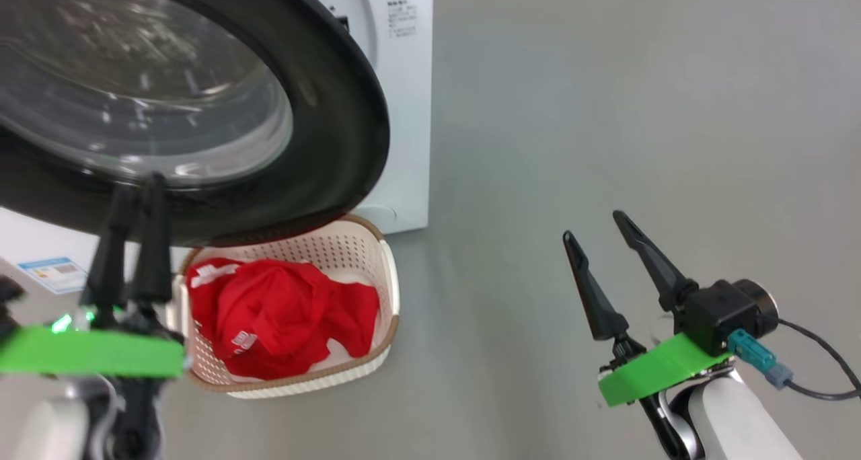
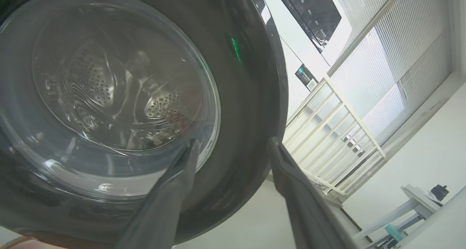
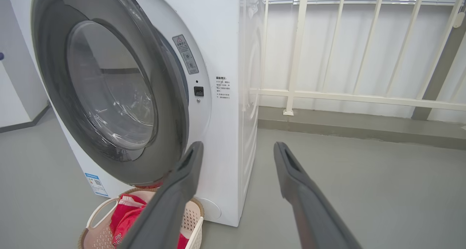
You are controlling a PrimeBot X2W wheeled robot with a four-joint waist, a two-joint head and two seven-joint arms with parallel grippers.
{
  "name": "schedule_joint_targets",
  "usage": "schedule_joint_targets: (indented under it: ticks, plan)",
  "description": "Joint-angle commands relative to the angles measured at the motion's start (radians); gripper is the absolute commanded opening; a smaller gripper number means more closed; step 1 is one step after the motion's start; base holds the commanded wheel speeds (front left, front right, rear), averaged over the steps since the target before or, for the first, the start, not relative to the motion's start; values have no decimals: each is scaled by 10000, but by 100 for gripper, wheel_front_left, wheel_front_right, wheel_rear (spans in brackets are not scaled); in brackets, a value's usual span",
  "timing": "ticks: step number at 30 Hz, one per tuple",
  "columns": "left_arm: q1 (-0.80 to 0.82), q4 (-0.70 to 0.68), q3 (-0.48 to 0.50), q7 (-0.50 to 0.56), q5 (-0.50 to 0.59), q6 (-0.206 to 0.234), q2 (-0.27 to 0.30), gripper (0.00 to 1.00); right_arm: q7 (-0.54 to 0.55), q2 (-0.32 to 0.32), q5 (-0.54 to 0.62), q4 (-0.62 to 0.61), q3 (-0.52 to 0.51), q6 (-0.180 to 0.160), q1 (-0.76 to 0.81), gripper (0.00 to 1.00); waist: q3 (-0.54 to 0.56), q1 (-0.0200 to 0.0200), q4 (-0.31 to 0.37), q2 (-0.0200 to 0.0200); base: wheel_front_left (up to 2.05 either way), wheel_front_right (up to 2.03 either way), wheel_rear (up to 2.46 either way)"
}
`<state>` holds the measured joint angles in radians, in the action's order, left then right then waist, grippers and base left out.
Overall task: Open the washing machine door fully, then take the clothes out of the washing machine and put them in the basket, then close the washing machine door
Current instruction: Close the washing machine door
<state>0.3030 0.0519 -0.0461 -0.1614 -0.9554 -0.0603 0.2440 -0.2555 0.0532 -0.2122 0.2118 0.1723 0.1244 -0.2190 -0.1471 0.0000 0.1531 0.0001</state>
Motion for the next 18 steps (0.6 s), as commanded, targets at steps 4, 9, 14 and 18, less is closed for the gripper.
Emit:
schedule_joint_targets:
  ticks: [4, 9, 14, 18]
  plan:
    - [-416, -351, 14, -547, 1274, 215, 523, 100, -63, -30, 202, -405, 49, 63, 200, 100, 440, 0, -213, -1, 0, 0, 0]
    - [-1136, -447, -6, -937, 2934, 547, 631, 100, -63, -30, 296, -583, -105, 63, 469, 100, 696, 0, -191, -1, 0, 0, 0]
    - [-1868, -410, 40, -996, 4402, 862, 562, 100, -63, -30, 424, -744, -297, 63, 788, 100, 997, 0, -138, -1, 0, 0, 0]
    - [-2417, -585, 247, -1000, 5371, 989, 308, 100, -63, -30, 494, -819, -387, 63, 1020, 100, 1177, 0, -107, -1, 0, 0, 0]
